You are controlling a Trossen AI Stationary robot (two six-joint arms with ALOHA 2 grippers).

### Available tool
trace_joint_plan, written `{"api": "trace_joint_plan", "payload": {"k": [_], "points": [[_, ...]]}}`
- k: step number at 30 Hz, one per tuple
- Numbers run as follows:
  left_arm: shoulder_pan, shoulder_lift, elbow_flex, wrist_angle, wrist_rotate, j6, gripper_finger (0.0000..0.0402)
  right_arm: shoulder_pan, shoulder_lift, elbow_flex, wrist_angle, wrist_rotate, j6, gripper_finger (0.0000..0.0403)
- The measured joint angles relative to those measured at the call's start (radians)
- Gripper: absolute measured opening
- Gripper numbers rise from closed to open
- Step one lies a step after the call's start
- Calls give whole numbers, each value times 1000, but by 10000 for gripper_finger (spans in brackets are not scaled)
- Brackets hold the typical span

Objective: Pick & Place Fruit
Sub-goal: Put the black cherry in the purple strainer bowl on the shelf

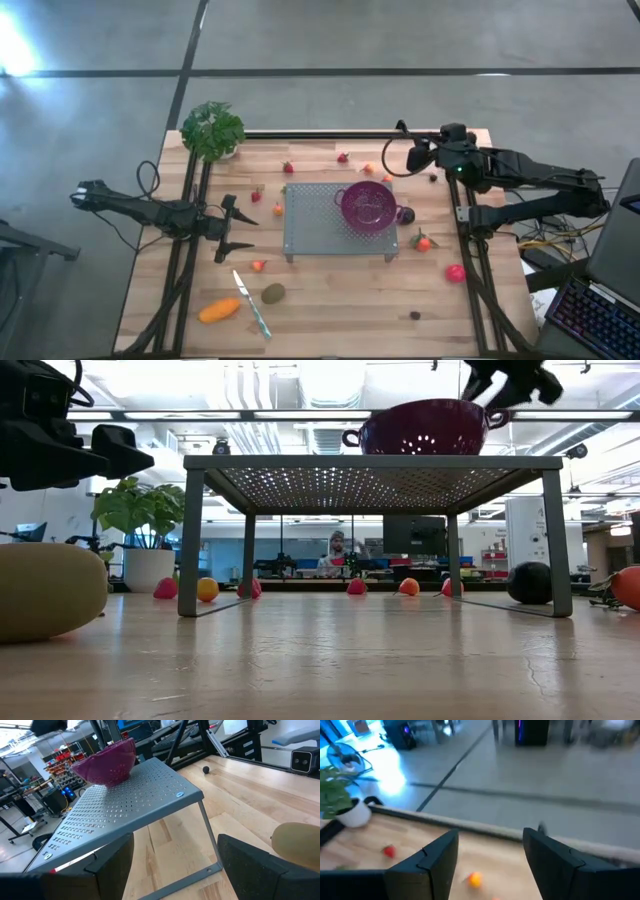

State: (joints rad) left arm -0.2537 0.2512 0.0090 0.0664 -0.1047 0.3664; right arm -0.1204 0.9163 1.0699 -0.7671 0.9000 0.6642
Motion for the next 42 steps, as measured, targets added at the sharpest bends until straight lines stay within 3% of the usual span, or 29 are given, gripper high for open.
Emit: {"api": "trace_joint_plan", "payload": {"k": [4,11,18,25,28,34,42], "points": [[0,0,0,0,0,0,291,0,2,36,110,67,-369,232],[0,0,0,0,0,0,291,0,10,119,198,37,-599,254],[0,0,0,0,0,0,291,-78,81,216,128,-10,-649,269],[0,0,0,0,0,0,291,-324,183,348,-94,-359,-564,258],[0,0,0,0,0,0,291,-437,227,379,-186,-455,-562,250],[0,0,0,0,0,0,291,-589,293,396,-357,-493,-566,237],[0,0,0,0,0,0,291,-657,374,386,-510,-543,-571,227]]}}
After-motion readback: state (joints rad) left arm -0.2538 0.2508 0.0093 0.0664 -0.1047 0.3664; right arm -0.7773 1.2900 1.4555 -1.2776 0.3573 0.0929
